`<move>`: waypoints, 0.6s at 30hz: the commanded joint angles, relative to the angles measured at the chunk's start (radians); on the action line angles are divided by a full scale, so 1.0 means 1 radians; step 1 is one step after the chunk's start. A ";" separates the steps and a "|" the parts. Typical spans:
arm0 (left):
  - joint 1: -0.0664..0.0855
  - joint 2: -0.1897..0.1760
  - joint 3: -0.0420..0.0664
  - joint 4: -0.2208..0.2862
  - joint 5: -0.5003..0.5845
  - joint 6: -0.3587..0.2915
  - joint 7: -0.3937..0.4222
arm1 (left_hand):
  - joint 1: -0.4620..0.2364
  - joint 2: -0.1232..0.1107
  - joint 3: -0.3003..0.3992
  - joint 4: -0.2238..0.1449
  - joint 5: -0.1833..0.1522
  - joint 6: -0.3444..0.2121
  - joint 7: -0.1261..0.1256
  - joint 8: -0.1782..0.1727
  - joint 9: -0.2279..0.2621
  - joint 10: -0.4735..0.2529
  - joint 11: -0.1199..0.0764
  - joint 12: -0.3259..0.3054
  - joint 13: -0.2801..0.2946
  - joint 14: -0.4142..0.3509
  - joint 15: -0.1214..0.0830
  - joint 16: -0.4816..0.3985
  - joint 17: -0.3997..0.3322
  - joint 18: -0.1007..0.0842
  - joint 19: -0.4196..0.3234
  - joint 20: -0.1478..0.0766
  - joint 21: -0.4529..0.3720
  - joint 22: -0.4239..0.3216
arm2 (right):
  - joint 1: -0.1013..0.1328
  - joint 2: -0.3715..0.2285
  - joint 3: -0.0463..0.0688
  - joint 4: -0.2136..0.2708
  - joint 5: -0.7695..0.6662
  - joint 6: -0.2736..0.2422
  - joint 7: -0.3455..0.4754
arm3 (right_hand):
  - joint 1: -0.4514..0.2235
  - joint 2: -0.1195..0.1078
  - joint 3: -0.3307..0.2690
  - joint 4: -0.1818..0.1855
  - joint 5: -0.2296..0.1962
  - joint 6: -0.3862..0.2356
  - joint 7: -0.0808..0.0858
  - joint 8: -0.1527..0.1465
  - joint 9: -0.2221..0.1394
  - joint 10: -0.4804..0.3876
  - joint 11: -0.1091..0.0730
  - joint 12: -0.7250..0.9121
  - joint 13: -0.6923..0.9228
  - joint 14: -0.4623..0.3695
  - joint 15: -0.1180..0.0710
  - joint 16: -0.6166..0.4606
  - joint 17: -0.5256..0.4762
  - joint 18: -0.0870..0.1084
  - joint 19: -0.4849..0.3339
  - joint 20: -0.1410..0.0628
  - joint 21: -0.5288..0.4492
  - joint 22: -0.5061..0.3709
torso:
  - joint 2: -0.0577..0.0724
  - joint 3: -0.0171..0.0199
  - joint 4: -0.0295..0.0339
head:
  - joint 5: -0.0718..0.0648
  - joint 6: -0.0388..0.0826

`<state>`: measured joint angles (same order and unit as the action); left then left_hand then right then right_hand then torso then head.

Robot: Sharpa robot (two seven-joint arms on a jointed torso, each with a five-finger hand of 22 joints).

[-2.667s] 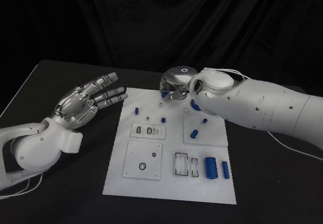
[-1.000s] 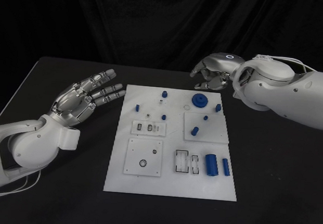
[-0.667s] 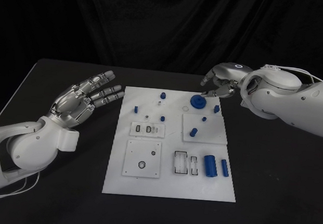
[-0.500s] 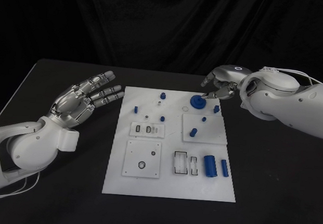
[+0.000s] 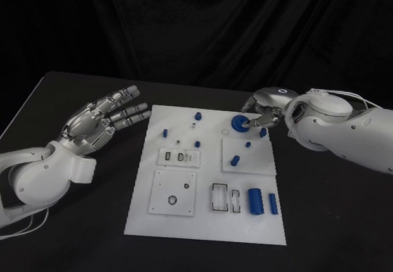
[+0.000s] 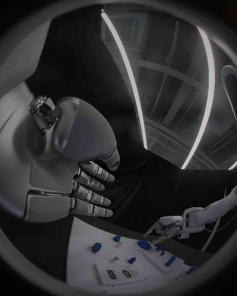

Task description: Assemble the parts on the task board

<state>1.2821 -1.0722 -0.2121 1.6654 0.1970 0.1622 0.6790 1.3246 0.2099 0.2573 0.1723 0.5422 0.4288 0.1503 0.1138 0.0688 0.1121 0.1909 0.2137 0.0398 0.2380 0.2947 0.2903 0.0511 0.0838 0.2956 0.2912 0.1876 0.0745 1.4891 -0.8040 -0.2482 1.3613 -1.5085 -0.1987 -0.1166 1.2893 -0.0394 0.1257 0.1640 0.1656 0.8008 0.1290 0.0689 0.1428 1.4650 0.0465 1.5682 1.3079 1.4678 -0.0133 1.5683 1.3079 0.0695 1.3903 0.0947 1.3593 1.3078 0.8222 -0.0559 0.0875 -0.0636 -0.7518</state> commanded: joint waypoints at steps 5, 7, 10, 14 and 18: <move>-0.001 0.002 0.001 -0.001 0.004 0.021 0.061 | -0.011 -0.003 0.007 0.000 0.004 -0.001 0.001 0.004 0.001 -0.001 0.007 0.005 0.001 0.008 -0.001 0.006 0.002 -0.016 0.009 0.001 0.004 -0.001 | -0.011 0.006 0.001 -0.010 -0.011 0.007 -0.008 | 0.007 0.002 0.000 -0.014 -0.001 0.029 0.001 0.012 0.001 0.106 -0.005 0.003 0.263 0.103 -0.004 0.002 0.263 -0.007 0.003 -0.001 -0.003 0.140 | 0.000 -0.0008 -0.0014 | 0.003 0.002; -0.001 0.002 0.001 -0.001 0.004 0.022 0.061 | -0.011 -0.003 0.007 0.000 0.004 -0.001 0.001 0.004 0.001 -0.001 0.007 0.005 0.001 0.008 -0.001 0.006 0.002 -0.016 0.009 0.001 0.004 -0.001 | -0.012 0.007 0.001 -0.011 -0.011 0.006 -0.008 | 0.011 0.003 0.002 -0.018 0.003 0.038 0.001 0.016 0.002 0.106 -0.005 0.003 0.263 0.103 -0.004 0.002 0.263 -0.006 0.002 -0.001 -0.005 0.139 | 0.000 -0.0012 -0.0014 | 0.002 0.001; -0.001 0.003 0.001 -0.002 0.004 0.023 0.059 | -0.011 -0.003 0.007 0.000 0.004 -0.001 0.001 0.004 0.001 -0.001 0.007 0.005 0.001 0.008 -0.001 0.006 0.002 -0.016 0.009 0.001 0.004 -0.001 | -0.014 0.010 0.001 -0.014 -0.013 0.006 -0.008 | 0.018 0.005 0.004 -0.025 0.019 0.054 -0.001 0.022 0.007 0.106 -0.006 0.003 0.263 0.103 -0.005 0.002 0.263 -0.005 0.000 -0.002 -0.009 0.139 | 0.000 -0.0003 -0.0018 | 0.001 0.000; -0.002 0.005 0.001 -0.003 0.004 0.025 0.057 | -0.012 -0.003 0.008 0.000 0.004 -0.002 0.002 0.003 0.001 0.000 0.008 0.007 0.001 0.009 -0.001 0.007 0.002 -0.017 0.009 0.001 0.005 -0.001 | -0.018 0.015 0.001 -0.020 -0.015 0.001 -0.005 | 0.025 0.006 0.008 -0.032 0.039 0.065 -0.002 0.025 0.010 0.106 -0.007 0.003 0.263 0.103 -0.006 0.002 0.263 -0.004 -0.003 -0.002 -0.015 0.138 | 0.000 0.0002 -0.0018 | -0.001 -0.001; -0.002 0.005 0.001 -0.004 0.004 0.027 0.055 | -0.012 -0.002 0.009 0.000 0.004 -0.003 0.002 0.003 0.001 0.000 0.008 0.006 0.001 0.009 -0.001 0.007 0.002 -0.017 0.009 0.001 0.004 -0.001 | -0.026 0.024 0.001 -0.031 -0.019 -0.004 -0.001 | 0.039 0.007 0.020 -0.047 0.098 0.092 -0.004 0.035 0.022 0.106 -0.009 0.003 0.263 0.103 -0.008 0.002 0.263 -0.003 -0.006 -0.004 -0.020 0.138 | 0.000 0.0004 -0.0026 | 0.000 -0.003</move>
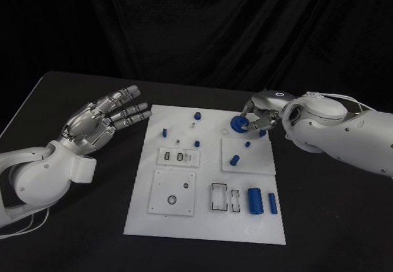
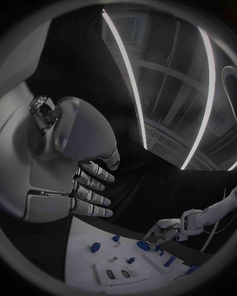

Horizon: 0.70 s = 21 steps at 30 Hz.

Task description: Assemble the parts on the task board

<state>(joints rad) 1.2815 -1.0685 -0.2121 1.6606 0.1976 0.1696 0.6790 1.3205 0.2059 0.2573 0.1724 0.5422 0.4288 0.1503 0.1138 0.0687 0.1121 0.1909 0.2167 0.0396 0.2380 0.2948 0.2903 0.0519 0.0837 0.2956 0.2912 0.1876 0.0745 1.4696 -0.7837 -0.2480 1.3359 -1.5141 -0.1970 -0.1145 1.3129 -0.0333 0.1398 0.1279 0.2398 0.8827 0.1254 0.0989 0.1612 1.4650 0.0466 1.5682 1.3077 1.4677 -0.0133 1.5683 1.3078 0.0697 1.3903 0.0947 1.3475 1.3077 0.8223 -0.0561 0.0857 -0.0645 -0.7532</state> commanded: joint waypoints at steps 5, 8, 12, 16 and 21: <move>-0.001 0.001 0.001 0.000 0.003 0.020 0.052 | -0.008 0.002 0.009 0.000 0.004 -0.003 0.002 0.003 0.001 0.000 0.009 0.003 0.002 0.009 -0.001 0.007 0.001 -0.017 0.009 0.001 0.004 -0.001 | -0.018 0.013 0.000 -0.017 -0.018 -0.013 0.003 | 0.023 0.000 0.027 -0.023 0.124 0.038 -0.003 0.014 0.019 0.106 -0.013 0.003 0.263 0.103 -0.010 0.003 0.263 -0.002 -0.008 -0.007 -0.014 0.139 | 0.000 0.0005 -0.0014 | 0.003 -0.003; -0.001 0.000 0.001 0.000 0.003 0.021 0.050 | -0.008 0.002 0.009 0.000 0.004 -0.003 0.002 0.003 0.001 0.000 0.009 0.003 0.002 0.009 -0.001 0.007 0.001 -0.017 0.009 0.001 0.004 -0.001 | -0.024 0.019 0.000 -0.023 -0.019 -0.020 0.006 | 0.018 -0.004 0.045 -0.024 0.192 0.057 -0.008 0.020 0.034 0.106 -0.016 0.003 0.263 0.103 -0.014 0.003 0.263 -0.002 -0.009 -0.009 -0.018 0.140 | 0.000 0.0004 -0.0023 | 0.006 -0.005; -0.002 0.000 0.001 -0.001 0.003 0.021 0.047 | -0.008 0.002 0.009 0.000 0.004 -0.003 0.002 0.003 0.001 0.000 0.009 0.003 0.002 0.009 -0.001 0.007 0.001 -0.017 0.009 0.001 0.004 -0.001 | -0.031 0.025 0.000 -0.027 -0.037 -0.034 0.007 | 0.012 -0.011 0.066 -0.029 0.256 0.089 -0.016 0.035 0.058 0.106 -0.022 0.003 0.263 0.103 -0.019 0.003 0.263 -0.002 -0.008 -0.014 -0.020 0.143 | 0.000 0.0006 -0.0008 | 0.005 -0.006; -0.002 0.000 0.001 -0.001 0.003 0.022 0.044 | -0.009 0.002 0.010 0.000 0.004 -0.004 0.002 0.003 0.001 0.000 0.010 0.003 0.002 0.009 -0.001 0.007 0.001 -0.017 0.008 0.001 0.004 -0.001 | -0.036 0.028 0.000 -0.025 -0.065 -0.052 0.001 | -0.002 -0.021 0.078 -0.035 0.297 0.136 -0.037 0.068 0.103 0.106 -0.041 0.003 0.263 0.103 -0.033 0.003 0.263 -0.001 -0.007 -0.026 -0.023 0.145 | 0.000 0.0003 0.0004 | 0.004 -0.006; -0.002 -0.001 0.001 -0.002 0.003 0.023 0.040 | -0.009 0.002 0.010 0.000 0.004 -0.004 0.002 0.003 0.001 0.000 0.010 0.003 0.002 0.009 -0.001 0.007 0.001 -0.017 0.008 0.001 0.004 -0.001 | -0.039 0.017 0.001 -0.008 -0.079 -0.073 -0.004 | -0.018 -0.029 0.092 -0.041 0.359 0.140 -0.045 0.085 0.150 0.106 -0.049 0.003 0.263 0.103 -0.043 0.003 0.263 -0.002 -0.004 -0.036 -0.024 0.149 | 0.000 0.0000 0.0001 | 0.008 -0.004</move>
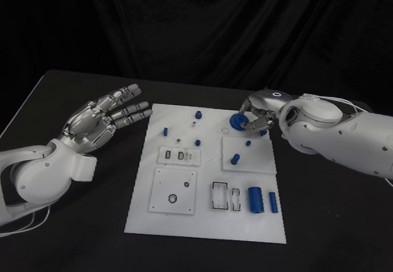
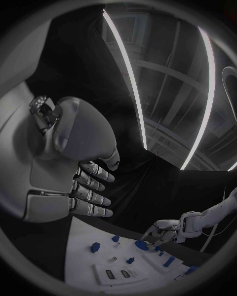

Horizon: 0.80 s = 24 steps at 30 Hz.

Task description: Assemble the parts on the task board

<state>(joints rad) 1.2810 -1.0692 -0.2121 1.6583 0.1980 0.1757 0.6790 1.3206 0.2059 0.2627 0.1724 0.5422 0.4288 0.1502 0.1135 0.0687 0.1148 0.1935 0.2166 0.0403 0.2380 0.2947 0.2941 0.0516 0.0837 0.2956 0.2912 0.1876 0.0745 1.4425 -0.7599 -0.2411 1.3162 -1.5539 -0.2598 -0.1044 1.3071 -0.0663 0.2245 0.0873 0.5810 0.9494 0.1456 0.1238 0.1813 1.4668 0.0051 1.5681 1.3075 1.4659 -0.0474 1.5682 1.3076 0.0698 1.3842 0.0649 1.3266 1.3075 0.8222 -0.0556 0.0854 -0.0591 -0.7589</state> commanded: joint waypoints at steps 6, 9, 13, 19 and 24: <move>-0.002 -0.005 0.001 0.001 0.003 0.014 0.038 | -0.010 0.002 0.005 0.000 0.004 -0.005 0.003 0.003 0.001 -0.002 0.008 0.004 0.001 0.009 -0.001 0.005 0.001 -0.017 0.009 0.001 0.005 -0.001 | -0.002 -0.038 -0.006 0.062 -0.044 -0.034 -0.025 | -0.033 -0.005 0.018 0.000 0.054 0.082 -0.070 0.075 0.168 0.104 -0.011 0.003 0.263 0.105 -0.013 0.003 0.263 -0.008 0.020 -0.011 0.016 0.162 | 0.000 -0.0008 -0.0004 | 0.005 0.006; -0.002 -0.007 0.001 0.002 0.003 0.013 0.037 | -0.010 0.002 0.005 0.000 0.004 -0.005 0.003 0.003 0.001 -0.002 0.008 0.004 0.001 0.009 -0.001 0.005 0.001 -0.017 0.009 0.001 0.005 -0.001 | 0.012 -0.049 -0.006 0.088 -0.045 -0.042 -0.029 | -0.037 -0.008 0.020 0.000 0.052 0.086 -0.071 0.080 0.179 0.104 -0.011 0.003 0.263 0.105 -0.013 0.003 0.263 -0.009 0.025 -0.012 0.022 0.165 | 0.000 -0.0011 -0.0001 | 0.005 0.007; -0.002 -0.007 0.001 0.001 0.003 0.012 0.036 | -0.010 0.002 0.005 0.000 0.004 -0.005 0.003 0.003 0.001 -0.002 0.008 0.004 0.001 0.009 -0.001 0.005 0.001 -0.017 0.009 0.001 0.005 -0.001 | 0.041 -0.058 -0.006 0.133 -0.045 -0.053 -0.032 | -0.040 -0.009 0.023 -0.001 0.047 0.093 -0.072 0.086 0.191 0.104 -0.009 0.003 0.263 0.105 -0.013 0.003 0.263 -0.013 0.034 -0.012 0.032 0.171 | 0.000 -0.0008 -0.0001 | 0.004 0.010; -0.002 -0.003 0.001 -0.002 0.005 0.010 0.034 | -0.011 0.002 0.006 0.000 0.004 -0.004 0.003 0.003 0.001 -0.001 0.008 0.006 0.001 0.010 -0.001 0.006 0.001 -0.017 0.009 0.001 0.005 -0.001 | 0.071 -0.029 -0.006 0.172 -0.030 -0.047 -0.023 | -0.041 -0.010 0.028 -0.006 0.024 0.095 -0.074 0.092 0.211 0.104 -0.007 0.003 0.263 0.105 -0.011 0.003 0.263 -0.015 0.042 -0.011 0.042 0.177 | -0.001 -0.0028 -0.0009 | 0.002 0.012; -0.002 0.002 0.001 -0.005 0.006 0.011 0.033 | -0.011 0.002 0.006 0.000 0.004 -0.004 0.003 0.003 0.001 -0.001 0.008 0.006 0.001 0.010 -0.001 0.006 0.001 -0.017 0.009 0.001 0.005 -0.001 | 0.078 0.021 -0.006 0.162 -0.025 -0.028 -0.011 | -0.040 -0.008 0.032 -0.010 0.005 0.095 -0.073 0.095 0.225 0.104 -0.005 0.003 0.263 0.105 -0.009 0.003 0.263 -0.016 0.046 -0.010 0.046 0.180 | -0.002 -0.0036 -0.0006 | 0.000 0.015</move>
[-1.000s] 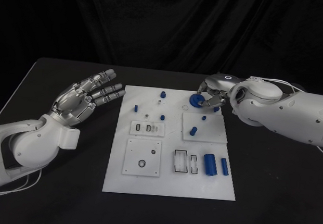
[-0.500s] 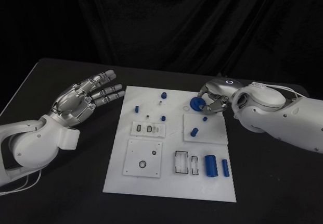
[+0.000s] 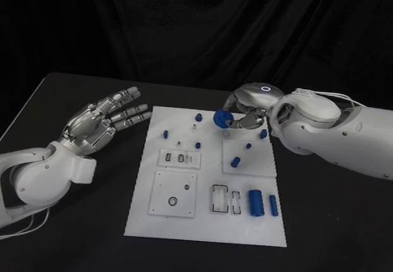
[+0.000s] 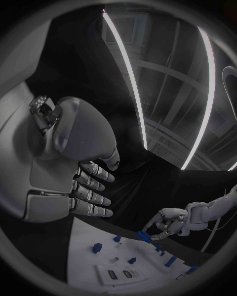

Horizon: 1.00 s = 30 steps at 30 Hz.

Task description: Assemble the parts on the task board

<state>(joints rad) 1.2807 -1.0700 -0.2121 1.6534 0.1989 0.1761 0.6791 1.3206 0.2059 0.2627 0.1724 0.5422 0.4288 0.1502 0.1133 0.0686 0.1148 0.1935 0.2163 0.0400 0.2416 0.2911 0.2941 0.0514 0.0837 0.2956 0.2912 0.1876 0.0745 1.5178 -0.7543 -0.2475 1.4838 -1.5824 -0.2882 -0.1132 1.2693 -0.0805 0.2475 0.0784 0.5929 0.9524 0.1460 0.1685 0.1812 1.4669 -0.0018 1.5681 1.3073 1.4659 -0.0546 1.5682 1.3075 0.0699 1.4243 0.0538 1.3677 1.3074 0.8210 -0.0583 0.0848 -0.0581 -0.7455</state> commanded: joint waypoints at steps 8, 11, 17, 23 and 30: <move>-0.001 0.010 0.001 -0.006 0.006 0.012 0.032 | -0.011 0.002 0.006 0.000 0.004 -0.004 0.003 0.003 0.001 -0.001 0.008 0.006 0.001 0.007 0.003 0.006 0.002 -0.017 0.009 0.001 0.005 -0.001 | 0.000 0.103 0.001 -0.061 0.005 0.018 0.013 | 0.000 0.007 0.011 -0.006 -0.019 0.095 -0.073 0.054 0.238 0.104 0.005 0.003 0.263 0.105 0.000 0.003 0.263 -0.017 0.009 0.003 0.008 0.182 | 0.000 -0.0022 0.0035 | -0.003 0.003; -0.002 0.013 0.001 -0.010 0.006 0.013 0.032 | -0.011 0.002 0.006 0.000 0.004 -0.004 0.003 0.003 0.001 -0.001 0.008 0.006 0.001 0.007 0.003 0.006 0.002 -0.017 0.009 0.001 0.005 -0.001 | -0.003 0.137 0.001 -0.087 -0.001 0.032 0.014 | 0.000 0.006 0.012 -0.008 -0.025 0.093 -0.072 0.053 0.242 0.104 0.007 0.003 0.263 0.105 0.001 0.003 0.263 -0.018 0.010 0.004 0.009 0.183 | 0.001 -0.0019 0.0063 | -0.005 0.003; -0.002 0.020 0.001 -0.014 0.006 0.017 0.032 | -0.012 0.002 0.008 -0.001 0.004 -0.004 0.004 0.003 0.001 0.000 0.010 0.008 0.002 0.007 0.003 0.007 0.002 -0.016 0.010 0.001 0.005 -0.001 | -0.013 0.181 0.001 -0.126 -0.017 0.063 0.006 | -0.004 0.008 0.014 -0.010 -0.054 0.082 -0.066 0.047 0.254 0.104 0.012 0.003 0.263 0.105 0.006 0.003 0.263 -0.017 0.010 0.008 0.007 0.184 | 0.002 0.0002 0.0077 | -0.011 0.003; -0.003 0.022 0.001 -0.016 0.006 0.019 0.031 | -0.012 0.002 0.008 -0.001 0.004 -0.004 0.004 0.003 0.001 0.000 0.010 0.008 0.002 0.007 0.003 0.007 0.002 -0.016 0.010 0.001 0.005 -0.001 | -0.028 0.207 0.001 -0.155 -0.035 0.074 -0.004 | -0.004 0.009 0.016 -0.011 -0.062 0.078 -0.065 0.044 0.257 0.104 0.014 0.003 0.263 0.105 0.007 0.003 0.263 -0.016 0.006 0.009 0.002 0.183 | 0.003 0.0007 0.0033 | -0.006 0.003; -0.003 0.023 0.001 -0.017 0.006 0.020 0.030 | -0.012 0.002 0.008 -0.001 0.004 -0.004 0.004 0.003 0.001 0.000 0.010 0.008 0.002 0.007 0.003 0.007 0.002 -0.016 0.010 0.001 0.005 -0.001 | -0.038 0.223 0.001 -0.174 -0.041 0.076 -0.015 | -0.005 0.010 0.019 -0.015 -0.083 0.065 -0.059 0.033 0.262 0.104 0.018 0.003 0.263 0.105 0.011 0.003 0.263 -0.014 0.001 0.013 -0.007 0.181 | 0.002 0.0020 0.0023 | -0.005 -0.001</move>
<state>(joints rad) 1.2794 -1.0485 -0.2121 1.6358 0.2014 0.1789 0.6792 1.3167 0.2098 0.2627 0.1723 0.5422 0.4288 0.1502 0.1133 0.0685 0.1147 0.1935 0.2205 0.0408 0.2415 0.2912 0.2940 0.0521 0.0839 0.2994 0.2950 0.1876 0.0745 1.4826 -0.5335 -0.2474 1.3130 -1.6050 -0.2266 -0.1071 1.2675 -0.0824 0.2596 0.0656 0.5169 0.9549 0.1468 0.1947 0.1813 1.4642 0.0081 1.5681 1.3078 1.4666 -0.0493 1.5682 1.3074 0.0698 1.4288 0.0632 1.3649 1.3079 0.8234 -0.0573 0.0872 -0.0614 -0.7455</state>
